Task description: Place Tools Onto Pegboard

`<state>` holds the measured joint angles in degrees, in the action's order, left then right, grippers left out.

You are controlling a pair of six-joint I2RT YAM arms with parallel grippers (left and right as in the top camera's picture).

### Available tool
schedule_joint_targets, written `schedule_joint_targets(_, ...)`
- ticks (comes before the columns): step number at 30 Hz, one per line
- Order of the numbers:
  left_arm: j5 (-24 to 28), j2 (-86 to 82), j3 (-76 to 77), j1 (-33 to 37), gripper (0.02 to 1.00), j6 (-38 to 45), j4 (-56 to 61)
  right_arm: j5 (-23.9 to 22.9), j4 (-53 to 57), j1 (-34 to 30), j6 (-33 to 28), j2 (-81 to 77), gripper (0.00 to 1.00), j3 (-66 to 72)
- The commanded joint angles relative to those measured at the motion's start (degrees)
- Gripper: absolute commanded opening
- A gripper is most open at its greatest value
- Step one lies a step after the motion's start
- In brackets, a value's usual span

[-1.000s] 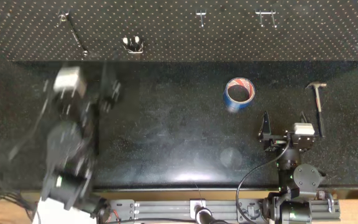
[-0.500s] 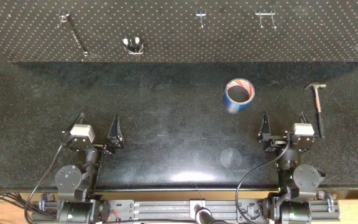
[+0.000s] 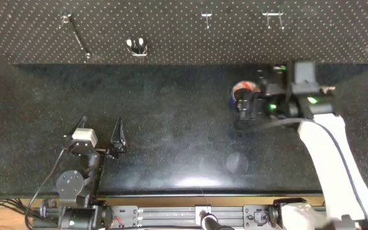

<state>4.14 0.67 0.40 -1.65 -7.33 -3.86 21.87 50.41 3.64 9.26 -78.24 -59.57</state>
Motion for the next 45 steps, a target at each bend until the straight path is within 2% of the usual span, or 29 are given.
schedule_joint_targets(1, 0.6, -0.5, -0.1, 0.0, 0.998, 0.1, -0.3, 0.5, 0.1, 7.0, -6.3, -11.0, 0.976, -5.1)
schedule_joint_targets(2, 0.6, -0.5, -0.1, 0.0, 0.993, 0.1, -0.3, -5.0, -0.4, 7.1, -7.5, -13.4, 0.976, -6.3)
schedule_joint_targets(3, 0.6, -0.5, -0.1, 0.0, 0.993, 0.1, -0.3, -7.6, -1.4, 7.0, -9.1, -14.2, 0.976, -6.7)
schedule_joint_targets(9, 0.6, -0.5, -0.1, 0.0, 0.993, 0.1, -0.3, -7.2, -9.4, 7.0, -10.4, -21.7, 0.976, -6.7)
schedule_joint_targets(12, 0.6, -0.5, -0.1, 0.0, 0.993, 0.1, -0.3, -5.5, -9.1, 7.3, -10.4, -24.5, 0.993, -6.7)
schedule_joint_targets(13, 0.6, -0.5, -0.1, 0.0, 0.993, 0.1, -0.3, -5.5, -9.1, 7.6, -10.4, -24.8, 0.923, -6.7)
schedule_joint_targets(14, 0.6, -0.5, -0.1, 0.0, 0.996, 0.1, -0.3, -5.6, -9.1, 7.6, -10.4, -24.8, 0.450, -6.7)
schedule_joint_targets(15, 0.6, -0.5, -0.1, 0.0, 0.996, 0.1, -0.3, -5.6, -9.1, 7.6, -10.4, -24.8, 0.187, -6.7)
schedule_joint_targets(16, 0.6, -0.5, -0.1, 0.0, 0.993, 0.1, -0.3, -5.6, -9.2, 7.6, -10.4, -24.8, 0.106, -6.7)
schedule_joint_targets(19, 0.6, -0.5, -0.1, 0.0, 0.993, 0.1, -0.3, -6.0, -9.5, 7.6, -9.8, -23.7, 0.073, -6.7)
schedule_joint_targets(20, 0.6, -0.5, -0.1, 0.0, 0.993, 0.1, -0.3, -6.0, -11.8, 7.9, -7.5, -21.5, 0.075, -5.9)
schedule_joint_targets(21, 0.6, -0.5, -0.1, 0.0, 0.993, 0.1, -0.3, -6.5, -21.7, 8.2, -1.8, -15.2, 0.075, -0.7)
schedule_joint_targets(22, 0.6, -0.5, -0.1, 0.0, 0.993, 0.1, -0.3, -12.3, -38.4, 9.8, 5.4, -6.3, 0.075, 9.4)
schedule_joint_targets(24, 0.6, -0.5, -0.1, 0.0, 0.993, 0.1, -0.3, -18.5, -59.0, 14.4, 7.7, 2.7, 0.075, 16.1)
schedule_joint_targets(25, 0.6, -0.5, -0.1, 0.0, 0.993, 0.1, -0.3, -18.5, -66.8, 15.9, 7.7, 4.2, 0.075, 15.5)
schedule_joint_targets(26, 0.6, -0.5, -0.1, 0.0, 0.996, 0.1, -0.3, -18.4, -70.2, 17.4, 7.7, 4.4, 0.075, 13.0)
schedule_joint_targets(28, 0.6, -0.5, -0.1, 0.0, 0.993, 0.1, -0.3, -18.2, -69.9, 19.4, 9.2, 3.4, 0.075, 7.0)
schedule_joint_targets(30, 0.6, -0.5, -0.1, 0.0, 0.993, 0.1, -0.3, -14.8, -69.8, 20.5, 9.2, 0.1, 0.075, 3.4)
schedule_joint_targets(34, 0.6, -0.5, -0.1, 0.0, 0.991, 0.1, -0.3, -14.8, -65.3, 20.6, 9.2, -5.7, 0.075, -1.5)
schedule_joint_targets(40, 0.6, -0.5, -0.1, 0.0, 0.993, 0.1, -0.3, -15.4, -65.3, 20.5, 9.2, -13.1, 0.077, -5.8)
schedule_joint_targets(41, 0.6, -0.5, -0.1, 0.0, 0.993, 0.1, -0.3, -15.4, -65.3, 20.5, 9.1, -13.1, 0.976, -5.8)
schedule_joint_targets(45, 0.6, -0.5, -0.1, 0.0, 0.993, 0.1, -0.3, -15.4, -65.3, 20.4, 9.1, -12.9, 0.976, -5.8)
